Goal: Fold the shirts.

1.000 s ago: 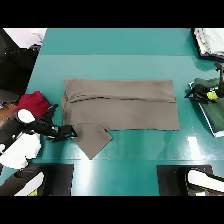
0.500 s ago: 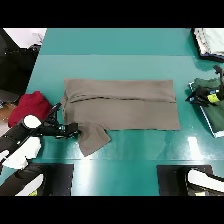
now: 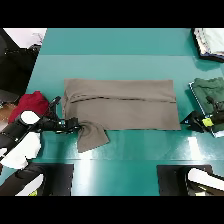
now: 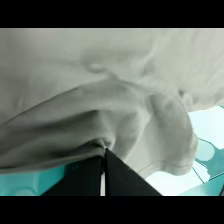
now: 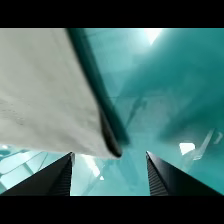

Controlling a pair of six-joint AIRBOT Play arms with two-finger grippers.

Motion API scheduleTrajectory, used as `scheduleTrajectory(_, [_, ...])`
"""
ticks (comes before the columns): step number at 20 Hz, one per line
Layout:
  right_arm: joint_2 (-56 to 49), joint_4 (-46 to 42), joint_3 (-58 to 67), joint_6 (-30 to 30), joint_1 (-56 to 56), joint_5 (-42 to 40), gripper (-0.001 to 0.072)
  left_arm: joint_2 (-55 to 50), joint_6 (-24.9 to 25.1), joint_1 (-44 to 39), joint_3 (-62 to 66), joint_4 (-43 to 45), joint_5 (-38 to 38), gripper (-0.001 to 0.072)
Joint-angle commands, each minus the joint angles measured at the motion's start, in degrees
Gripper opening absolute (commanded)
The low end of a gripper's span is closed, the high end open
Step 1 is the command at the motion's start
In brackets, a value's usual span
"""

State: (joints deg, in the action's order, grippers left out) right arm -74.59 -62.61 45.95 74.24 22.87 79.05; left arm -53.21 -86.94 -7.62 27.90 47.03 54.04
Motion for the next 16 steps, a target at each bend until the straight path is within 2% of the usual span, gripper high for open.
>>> scheduleTrajectory(1, [0.0,0.0,-3.8,-0.4,-1.6,-4.2,0.0452,0.0,0.4,0.0,0.7,-0.1,0.0,0.0024])
scheduleTrajectory(2, [0.0,0.1,-3.7,-0.4,-2.8,-4.7,0.0430,0.0,0.4,0.0,0.7,-0.1,0.0,0.0024])
scheduleTrajectory(5, [0.0,0.0,-3.7,-0.4,-6.9,-5.0,0.0423,0.0,0.4,0.0,0.7,0.0,0.0,0.0024])
scheduleTrajectory(8, [0.1,-0.2,-3.7,-1.4,-9.3,-4.8,0.0016,0.0,2.4,0.0,0.8,0.4,2.6,0.0024])
scheduleTrajectory(12, [5.4,-5.4,-3.7,-1.3,-8.3,-2.1,0.0019,0.1,3.2,0.0,2.7,7.2,14.2,0.0022])
scheduleTrajectory(16, [15.1,-17.1,-3.8,-1.3,-4.4,6.7,0.0019,6.2,2.4,0.0,2.0,9.4,19.4,0.0022])
